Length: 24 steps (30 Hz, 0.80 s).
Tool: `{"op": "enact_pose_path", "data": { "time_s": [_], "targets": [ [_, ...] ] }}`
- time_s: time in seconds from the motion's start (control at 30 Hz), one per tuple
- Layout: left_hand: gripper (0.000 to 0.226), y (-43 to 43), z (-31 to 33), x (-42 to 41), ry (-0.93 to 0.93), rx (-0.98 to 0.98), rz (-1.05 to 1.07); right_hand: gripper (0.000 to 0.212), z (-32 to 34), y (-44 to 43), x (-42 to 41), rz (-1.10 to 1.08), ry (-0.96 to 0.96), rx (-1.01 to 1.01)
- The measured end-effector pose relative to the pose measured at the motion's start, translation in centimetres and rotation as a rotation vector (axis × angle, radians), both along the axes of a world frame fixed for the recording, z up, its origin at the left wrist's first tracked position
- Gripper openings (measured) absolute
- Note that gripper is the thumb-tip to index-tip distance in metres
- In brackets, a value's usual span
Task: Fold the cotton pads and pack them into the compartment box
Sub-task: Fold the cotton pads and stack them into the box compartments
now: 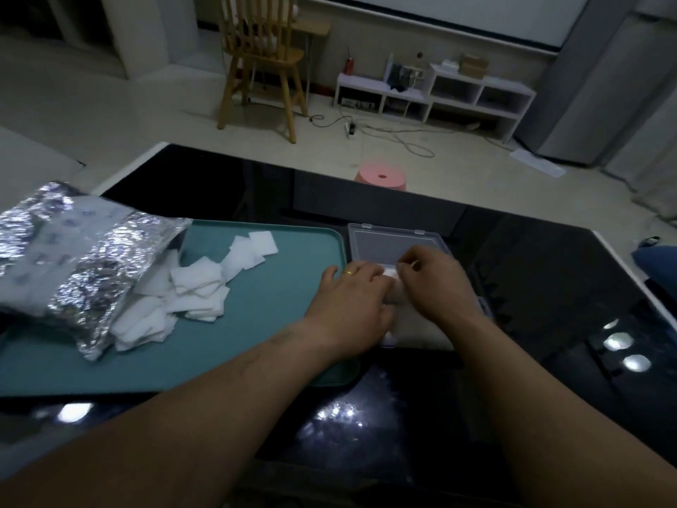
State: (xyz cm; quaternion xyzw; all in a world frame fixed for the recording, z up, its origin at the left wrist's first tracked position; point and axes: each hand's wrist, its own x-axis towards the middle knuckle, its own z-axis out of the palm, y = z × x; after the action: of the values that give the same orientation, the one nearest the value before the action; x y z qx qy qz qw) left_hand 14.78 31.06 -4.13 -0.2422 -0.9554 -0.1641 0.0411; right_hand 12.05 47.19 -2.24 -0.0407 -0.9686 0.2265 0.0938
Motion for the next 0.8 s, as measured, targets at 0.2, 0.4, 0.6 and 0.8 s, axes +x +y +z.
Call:
{"op": "enact_pose_path", "data": {
  "time_s": [0.2,0.4,0.6,0.8],
  "targets": [
    [0.031,-6.6,2.9,1.8,0.043,-0.045,0.121,0.013,1.3,-8.1,0.5,0.219,0.048,-0.134],
    [0.033,-17.0,3.2,6.7,0.141,-0.200,0.335,0.033,-0.2,-18.2,1.1,0.582,-0.021,-0.022],
    [0.078,-26.4,0.5,8.0,-0.011,-0.056,0.780,0.063,-1.4,-26.6,0.1,0.788,-0.034,0.271],
    [0.072,-27.2,-0.7,6.6,0.033,0.351,0.684,0.073,-1.9,-29.3,0.0,0.711,-0.062,0.276]
  ]
}}
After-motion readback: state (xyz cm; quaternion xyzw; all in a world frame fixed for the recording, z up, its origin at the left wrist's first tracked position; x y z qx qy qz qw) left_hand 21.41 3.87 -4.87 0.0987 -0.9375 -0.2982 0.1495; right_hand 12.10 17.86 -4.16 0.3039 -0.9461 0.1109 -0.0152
